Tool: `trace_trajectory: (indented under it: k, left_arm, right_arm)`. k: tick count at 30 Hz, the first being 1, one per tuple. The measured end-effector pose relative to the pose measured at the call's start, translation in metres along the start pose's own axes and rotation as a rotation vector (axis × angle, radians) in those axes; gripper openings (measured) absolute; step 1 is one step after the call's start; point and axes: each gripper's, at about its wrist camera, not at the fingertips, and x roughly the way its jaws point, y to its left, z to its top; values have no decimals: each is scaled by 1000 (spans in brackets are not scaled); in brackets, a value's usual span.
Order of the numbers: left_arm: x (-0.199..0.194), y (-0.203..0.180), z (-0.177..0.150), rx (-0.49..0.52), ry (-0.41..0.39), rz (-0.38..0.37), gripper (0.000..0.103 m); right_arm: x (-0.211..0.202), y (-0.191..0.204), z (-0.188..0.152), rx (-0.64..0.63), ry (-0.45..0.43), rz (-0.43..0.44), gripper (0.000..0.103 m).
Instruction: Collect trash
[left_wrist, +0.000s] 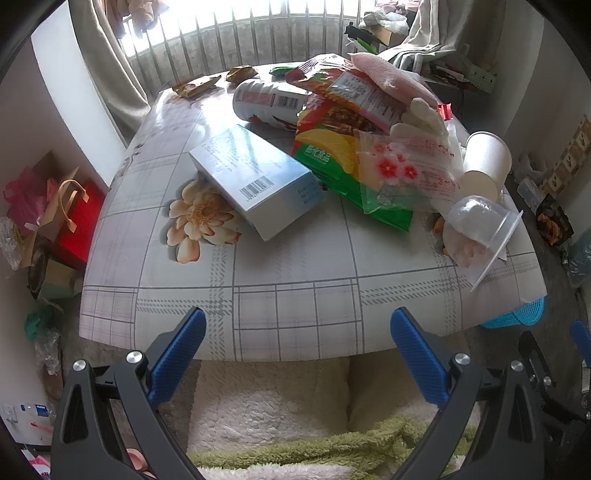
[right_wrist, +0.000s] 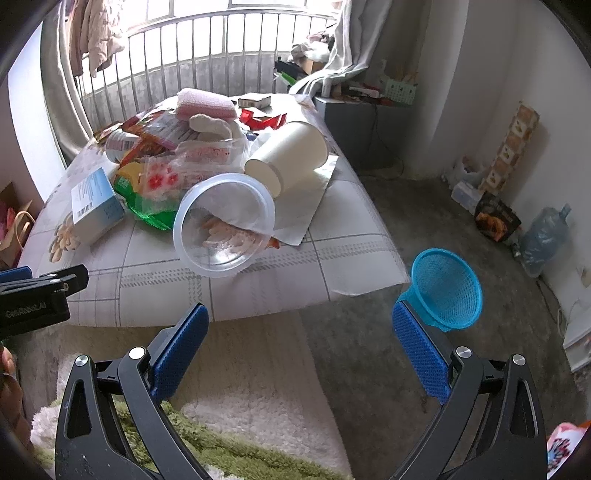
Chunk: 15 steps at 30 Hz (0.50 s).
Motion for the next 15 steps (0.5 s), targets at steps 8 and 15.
trace_trajectory:
  k: [8, 15]
  left_arm:
    - [-4, 12, 9, 9, -53, -63, 98]
    - [-17, 28, 17, 22, -137, -186, 98]
  right_arm:
    - [-15, -2, 11, 30, -105, -16, 95]
    - [-29, -8, 13, 75, -192, 40, 95]
